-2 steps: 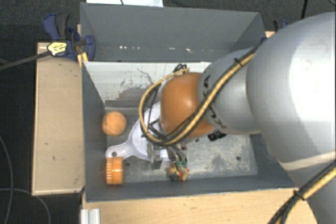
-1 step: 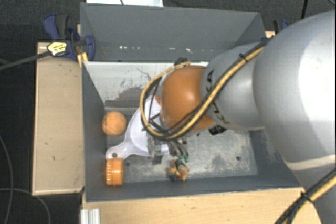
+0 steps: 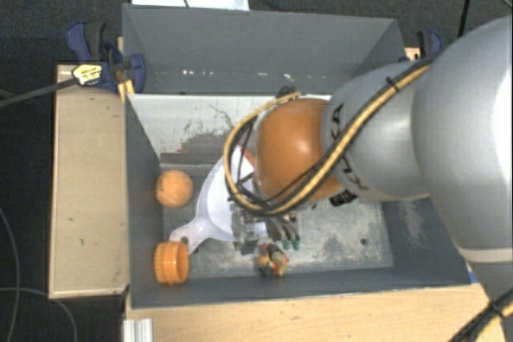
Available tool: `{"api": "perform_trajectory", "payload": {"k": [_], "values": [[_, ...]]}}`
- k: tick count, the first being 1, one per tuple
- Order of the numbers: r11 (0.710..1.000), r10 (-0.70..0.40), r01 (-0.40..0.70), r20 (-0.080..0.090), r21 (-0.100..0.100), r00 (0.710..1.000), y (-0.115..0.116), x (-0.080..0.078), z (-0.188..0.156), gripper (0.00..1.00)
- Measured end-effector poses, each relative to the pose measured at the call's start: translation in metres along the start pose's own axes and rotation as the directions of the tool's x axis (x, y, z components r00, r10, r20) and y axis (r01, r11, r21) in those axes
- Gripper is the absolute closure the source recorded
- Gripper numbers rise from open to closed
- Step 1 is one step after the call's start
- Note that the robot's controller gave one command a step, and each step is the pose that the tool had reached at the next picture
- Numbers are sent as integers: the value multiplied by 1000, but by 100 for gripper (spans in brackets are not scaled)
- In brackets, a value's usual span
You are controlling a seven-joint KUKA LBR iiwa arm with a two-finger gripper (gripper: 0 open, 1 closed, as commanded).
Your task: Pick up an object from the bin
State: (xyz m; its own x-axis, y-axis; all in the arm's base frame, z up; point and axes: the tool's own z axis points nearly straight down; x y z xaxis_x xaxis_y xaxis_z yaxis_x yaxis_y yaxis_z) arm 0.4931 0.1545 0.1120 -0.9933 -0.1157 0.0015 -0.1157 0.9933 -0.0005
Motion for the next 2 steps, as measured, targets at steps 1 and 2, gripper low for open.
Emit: {"api": "perform_trajectory", "payload": {"k": [1, 2], "values": [[1000, -19, 19, -4, 1, 1000, -15, 6, -57, 100], [988, -151, 151, 3, 0, 988, -13, 4, -106, 100]]}}
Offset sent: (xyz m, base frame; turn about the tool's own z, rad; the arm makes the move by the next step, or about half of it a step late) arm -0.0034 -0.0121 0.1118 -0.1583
